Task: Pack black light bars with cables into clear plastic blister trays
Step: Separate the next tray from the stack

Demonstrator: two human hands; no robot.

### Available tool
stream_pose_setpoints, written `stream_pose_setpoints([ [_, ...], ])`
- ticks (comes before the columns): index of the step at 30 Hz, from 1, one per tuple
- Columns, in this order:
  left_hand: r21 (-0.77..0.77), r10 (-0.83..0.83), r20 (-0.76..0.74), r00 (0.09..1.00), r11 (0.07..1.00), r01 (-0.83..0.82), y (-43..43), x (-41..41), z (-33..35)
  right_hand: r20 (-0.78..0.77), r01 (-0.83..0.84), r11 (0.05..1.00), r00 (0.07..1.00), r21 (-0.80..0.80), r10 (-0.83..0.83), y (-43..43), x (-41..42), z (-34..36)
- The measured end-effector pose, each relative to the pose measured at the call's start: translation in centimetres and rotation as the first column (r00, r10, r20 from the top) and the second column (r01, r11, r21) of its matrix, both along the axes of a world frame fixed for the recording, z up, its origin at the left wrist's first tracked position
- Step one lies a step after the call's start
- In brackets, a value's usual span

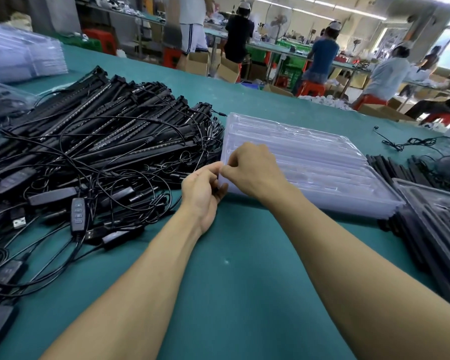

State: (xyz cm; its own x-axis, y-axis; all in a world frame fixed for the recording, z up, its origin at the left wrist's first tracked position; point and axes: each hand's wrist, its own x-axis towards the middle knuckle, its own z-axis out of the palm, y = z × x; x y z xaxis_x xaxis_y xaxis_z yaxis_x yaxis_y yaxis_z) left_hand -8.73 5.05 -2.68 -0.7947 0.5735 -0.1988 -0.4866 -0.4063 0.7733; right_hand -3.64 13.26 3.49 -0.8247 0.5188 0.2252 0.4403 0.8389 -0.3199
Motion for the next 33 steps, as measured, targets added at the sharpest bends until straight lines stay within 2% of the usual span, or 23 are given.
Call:
stream_pose_setpoints([
  [13,-0.007,0.035,-0.06,0.998,0.999,-0.035,0.3,0.0,-0.5,0.175,-0.049,0.999,0.983,-0.017,0.052,0.8,-0.7,1.5],
  [18,0.028,0.041,-0.085,0.996,0.999,-0.038,0.4,0.1,-0.3,0.267,-0.173,0.941,0.959,0.293,0.093,-0.6,-1.0,0.9],
  [20,0.044,0.034,-0.118,0.992,0.999,-0.029,0.4,0.2,-0.4,0.276,-0.221,0.914,0.953,0.341,0.128,-1.2,-0.9,0.6],
  [25,0.09,0.028,-0.071,0.997,0.996,-0.022,0.1,0.0,-0.5,0.248,-0.191,0.916,0.963,0.354,0.104,-1.7,-1.1,0.5],
  [29,0.103,0.029,-0.048,0.998,0.994,-0.024,0.2,0.0,-0.5,0.216,-0.138,0.956,0.973,0.258,0.082,-1.0,-0.6,0.3],
  [31,0.064,0.06,-0.09,0.994,0.996,-0.055,0.4,0.0,-0.6,0.185,-0.122,0.975,0.979,0.186,0.087,-0.3,-0.5,0.4],
  [33,-0.019,0.095,-0.215,0.972,0.995,-0.101,0.6,0.0,-0.9,0.154,-0.12,0.982,0.983,0.146,0.097,0.1,-0.4,0.4],
])
